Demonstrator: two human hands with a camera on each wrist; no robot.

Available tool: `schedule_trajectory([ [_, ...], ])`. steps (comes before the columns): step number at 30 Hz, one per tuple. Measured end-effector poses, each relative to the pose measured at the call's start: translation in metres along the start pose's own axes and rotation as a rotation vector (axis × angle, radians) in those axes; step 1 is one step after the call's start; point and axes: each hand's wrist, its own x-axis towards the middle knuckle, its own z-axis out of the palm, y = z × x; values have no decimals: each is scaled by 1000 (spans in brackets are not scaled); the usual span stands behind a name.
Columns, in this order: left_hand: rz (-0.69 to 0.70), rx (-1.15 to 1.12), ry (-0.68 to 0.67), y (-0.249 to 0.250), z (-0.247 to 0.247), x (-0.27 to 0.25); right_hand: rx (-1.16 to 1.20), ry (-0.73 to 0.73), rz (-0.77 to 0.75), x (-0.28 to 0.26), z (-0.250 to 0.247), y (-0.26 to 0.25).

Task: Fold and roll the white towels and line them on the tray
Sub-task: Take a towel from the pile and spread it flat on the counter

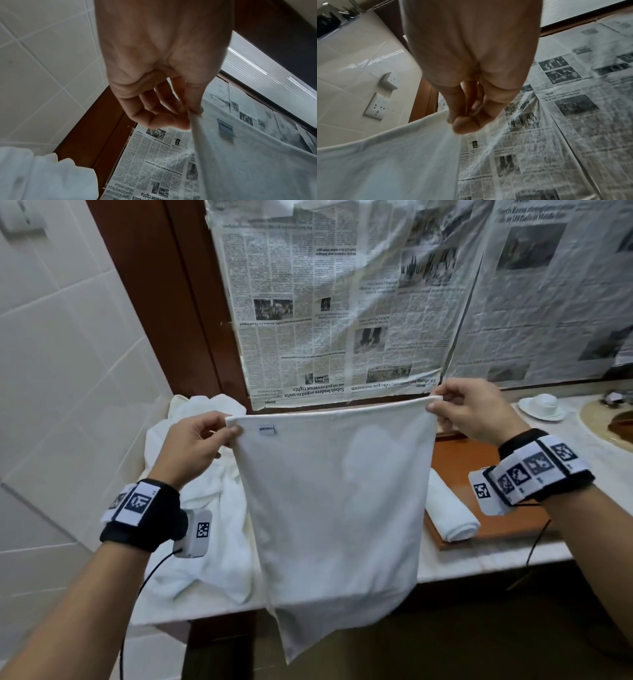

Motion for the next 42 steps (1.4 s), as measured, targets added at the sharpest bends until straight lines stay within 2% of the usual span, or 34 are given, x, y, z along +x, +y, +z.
schedule_trajectory([
  [4,7,88,39,-18,12,10,-27,49,9,4,23,5],
  [7,-70,101,112,-38,35,23,86,69,102,19,46,22],
  [12,-203,54,221,-81,80,55,263,16,232,70,102,61],
  [19,-526,-67,174,-161,140,124,363,-74,402,150,190,130],
  [26,-660,96,82,-243,191,178,323,-123,604,206,271,194],
  [29,-679,98,46,-276,213,198,296,-164,645,221,302,230],
  [32,-717,91,86,-298,229,220,287,-156,666,239,323,256],
  [35,-711,176,71,-315,233,241,296,-124,701,257,328,250],
  [39,-680,249,39,-318,231,249,236,-182,676,271,331,236],
  [42,-510,306,101,-296,231,225,221,-212,508,246,320,211],
])
